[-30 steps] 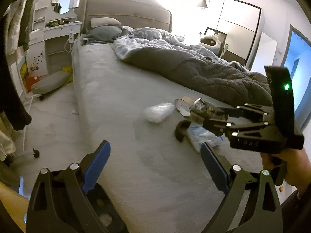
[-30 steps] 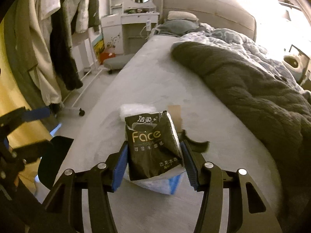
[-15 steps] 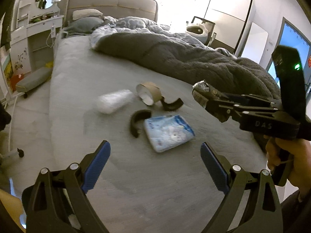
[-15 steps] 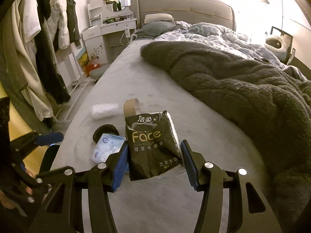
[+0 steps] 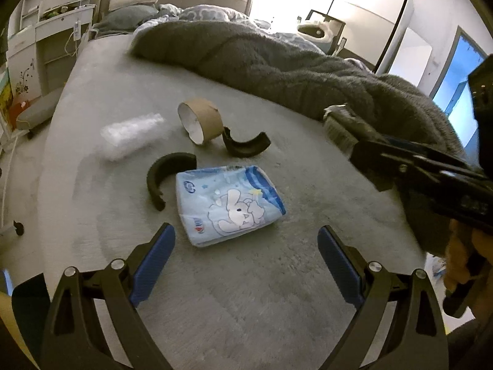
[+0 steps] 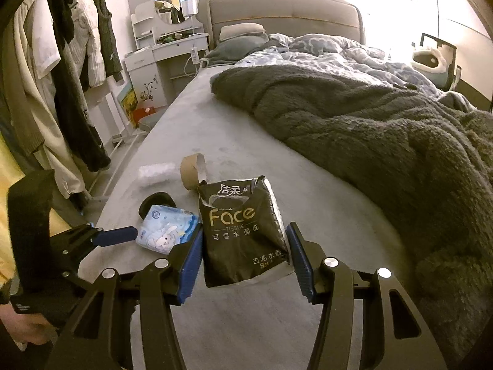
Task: Collect trash
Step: 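Grasp the blue diaper pack with the left tool while the right tool grasps the black Face tissue pack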
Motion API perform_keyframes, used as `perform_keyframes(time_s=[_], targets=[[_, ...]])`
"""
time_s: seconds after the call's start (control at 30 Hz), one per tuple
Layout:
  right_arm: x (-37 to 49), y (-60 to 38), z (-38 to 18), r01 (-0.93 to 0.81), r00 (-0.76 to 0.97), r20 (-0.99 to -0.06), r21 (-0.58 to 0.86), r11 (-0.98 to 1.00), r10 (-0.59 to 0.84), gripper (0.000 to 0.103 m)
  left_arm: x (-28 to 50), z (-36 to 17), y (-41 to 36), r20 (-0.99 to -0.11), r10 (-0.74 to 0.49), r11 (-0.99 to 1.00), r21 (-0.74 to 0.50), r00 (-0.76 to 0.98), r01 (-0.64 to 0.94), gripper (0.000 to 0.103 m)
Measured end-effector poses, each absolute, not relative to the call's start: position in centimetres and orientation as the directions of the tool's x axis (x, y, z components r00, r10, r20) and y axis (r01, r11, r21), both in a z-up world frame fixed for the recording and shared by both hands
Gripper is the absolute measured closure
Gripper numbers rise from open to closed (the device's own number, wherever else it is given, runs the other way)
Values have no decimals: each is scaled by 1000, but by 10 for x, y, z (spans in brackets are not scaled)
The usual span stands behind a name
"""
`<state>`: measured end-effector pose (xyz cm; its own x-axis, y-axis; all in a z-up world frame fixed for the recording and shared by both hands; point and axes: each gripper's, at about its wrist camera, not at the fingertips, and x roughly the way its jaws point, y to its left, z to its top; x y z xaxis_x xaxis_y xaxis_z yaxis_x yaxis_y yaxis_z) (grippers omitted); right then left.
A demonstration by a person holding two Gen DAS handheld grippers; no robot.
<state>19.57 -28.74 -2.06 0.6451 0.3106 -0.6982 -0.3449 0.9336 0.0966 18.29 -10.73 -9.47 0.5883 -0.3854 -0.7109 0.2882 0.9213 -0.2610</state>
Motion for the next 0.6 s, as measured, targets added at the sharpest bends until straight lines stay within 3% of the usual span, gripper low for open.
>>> perform_keyframes(time_s=[0.6], targets=[[185, -313, -27, -333, 627, -714, 115, 936, 311, 49, 209, -103, -126, -753, -269, 963, -194, 600, 188, 9]])
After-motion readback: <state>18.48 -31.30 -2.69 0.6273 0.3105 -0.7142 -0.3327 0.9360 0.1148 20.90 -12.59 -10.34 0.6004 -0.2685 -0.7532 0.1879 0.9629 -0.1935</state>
